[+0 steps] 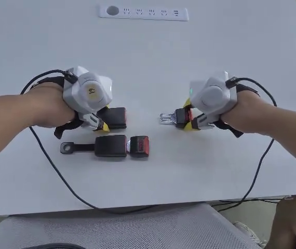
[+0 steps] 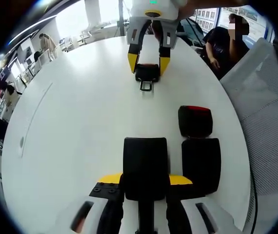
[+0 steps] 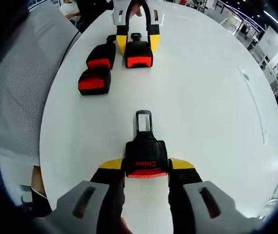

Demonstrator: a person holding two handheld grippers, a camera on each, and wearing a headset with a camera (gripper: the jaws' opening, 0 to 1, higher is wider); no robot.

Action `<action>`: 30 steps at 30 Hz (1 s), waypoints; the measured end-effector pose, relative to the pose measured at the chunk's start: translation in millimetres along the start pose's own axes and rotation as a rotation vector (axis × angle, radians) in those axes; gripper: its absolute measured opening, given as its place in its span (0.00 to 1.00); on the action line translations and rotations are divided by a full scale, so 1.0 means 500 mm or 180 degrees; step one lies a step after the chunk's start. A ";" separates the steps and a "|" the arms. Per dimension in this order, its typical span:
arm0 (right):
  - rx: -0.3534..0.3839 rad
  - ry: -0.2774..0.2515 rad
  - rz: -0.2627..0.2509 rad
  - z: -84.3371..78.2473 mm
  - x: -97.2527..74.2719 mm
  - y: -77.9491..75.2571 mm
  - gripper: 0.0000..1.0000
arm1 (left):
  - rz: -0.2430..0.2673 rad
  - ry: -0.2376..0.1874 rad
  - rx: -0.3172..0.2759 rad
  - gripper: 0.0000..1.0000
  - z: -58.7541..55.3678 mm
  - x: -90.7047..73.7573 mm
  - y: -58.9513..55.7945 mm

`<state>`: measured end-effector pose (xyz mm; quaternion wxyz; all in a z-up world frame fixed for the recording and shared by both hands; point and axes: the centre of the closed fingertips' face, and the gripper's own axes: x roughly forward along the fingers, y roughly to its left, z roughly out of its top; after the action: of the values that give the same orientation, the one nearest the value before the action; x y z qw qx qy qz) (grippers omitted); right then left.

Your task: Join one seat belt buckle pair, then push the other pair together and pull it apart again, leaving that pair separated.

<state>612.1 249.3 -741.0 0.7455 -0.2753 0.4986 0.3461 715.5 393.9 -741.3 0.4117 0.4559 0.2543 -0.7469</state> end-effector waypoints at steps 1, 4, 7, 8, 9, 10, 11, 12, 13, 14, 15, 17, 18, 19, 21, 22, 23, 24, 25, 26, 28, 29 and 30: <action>0.0002 0.0001 0.0002 0.000 0.000 0.000 0.33 | 0.0002 0.0000 -0.0006 0.33 0.000 0.000 0.000; 0.0034 -0.0021 -0.0003 0.001 -0.001 -0.002 0.33 | 0.0009 0.0002 -0.0011 0.33 0.000 0.000 0.000; 0.0047 -0.0035 -0.0011 0.000 -0.001 -0.002 0.34 | 0.0017 -0.0001 -0.0018 0.33 0.000 -0.001 0.000; 0.0056 -0.0037 -0.0013 0.000 -0.001 -0.002 0.34 | 0.0020 -0.0004 -0.0017 0.33 0.000 -0.001 0.000; 0.0071 -0.0038 -0.0027 0.000 -0.001 -0.003 0.35 | 0.0025 -0.0008 -0.0016 0.33 0.000 -0.001 0.000; 0.0102 -0.0044 -0.0060 0.000 -0.001 -0.006 0.37 | 0.0031 -0.0011 -0.0012 0.33 0.000 -0.001 0.000; 0.0094 -0.0062 -0.0084 0.002 -0.001 -0.007 0.39 | 0.0033 -0.0013 -0.0004 0.33 0.000 -0.001 0.000; 0.0096 -0.0066 -0.0090 0.002 -0.001 -0.007 0.40 | 0.0037 -0.0013 0.0003 0.34 0.001 -0.002 0.000; 0.0104 -0.0070 -0.0084 0.003 -0.001 -0.005 0.40 | 0.0047 -0.0013 0.0021 0.34 0.001 -0.002 0.001; 0.0099 -0.0083 -0.0092 0.005 0.000 -0.005 0.41 | 0.0057 -0.0014 0.0031 0.34 0.002 -0.002 0.001; 0.0095 -0.0096 -0.0099 0.007 -0.001 -0.003 0.42 | 0.0083 -0.0016 0.0058 0.35 0.002 -0.002 0.003; 0.0131 -0.0147 -0.0106 0.014 -0.005 0.001 0.41 | 0.0128 -0.0020 0.0043 0.37 0.002 -0.004 0.005; 0.0129 -0.0155 -0.0152 0.015 -0.007 -0.002 0.40 | 0.0122 -0.0013 0.0028 0.39 0.000 -0.004 0.004; 0.0122 -0.0176 -0.0220 0.018 -0.012 -0.007 0.40 | 0.0145 -0.0010 -0.0005 0.40 -0.002 -0.006 0.005; 0.0218 -0.0268 -0.0217 0.029 -0.021 -0.001 0.42 | 0.0184 -0.0033 -0.0039 0.41 -0.002 -0.012 0.006; 0.0210 -0.0267 -0.0234 0.030 -0.027 0.002 0.42 | 0.0189 -0.0041 -0.0046 0.42 0.000 -0.017 0.003; 0.0217 -0.0290 -0.0250 0.033 -0.031 0.003 0.42 | 0.0198 -0.0060 -0.0043 0.43 0.002 -0.022 0.001; 0.0235 -0.0310 -0.0260 0.034 -0.033 0.004 0.43 | 0.0212 -0.0101 -0.0065 0.44 0.008 -0.029 -0.001; 0.0254 -0.0330 -0.0270 0.036 -0.036 0.006 0.43 | 0.0221 -0.0126 -0.0094 0.45 0.011 -0.032 -0.001; 0.0312 -0.0380 -0.0292 0.041 -0.042 0.008 0.44 | 0.0241 -0.0211 -0.0216 0.46 0.020 -0.042 -0.002; 0.0372 -0.0450 -0.0377 0.042 -0.047 0.005 0.47 | 0.0317 -0.0314 -0.0272 0.50 0.029 -0.063 -0.001; 0.0396 -0.0482 -0.0413 0.043 -0.049 0.004 0.49 | 0.0350 -0.0339 -0.0283 0.51 0.030 -0.070 -0.001; 0.0480 -0.0531 -0.0428 0.047 -0.054 0.010 0.52 | 0.0386 -0.0360 -0.0306 0.53 0.029 -0.079 -0.002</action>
<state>614.1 263.7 -708.0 0.8245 -0.2215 0.4399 0.2785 717.4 398.8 -699.4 0.4913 0.4073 0.2381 -0.7321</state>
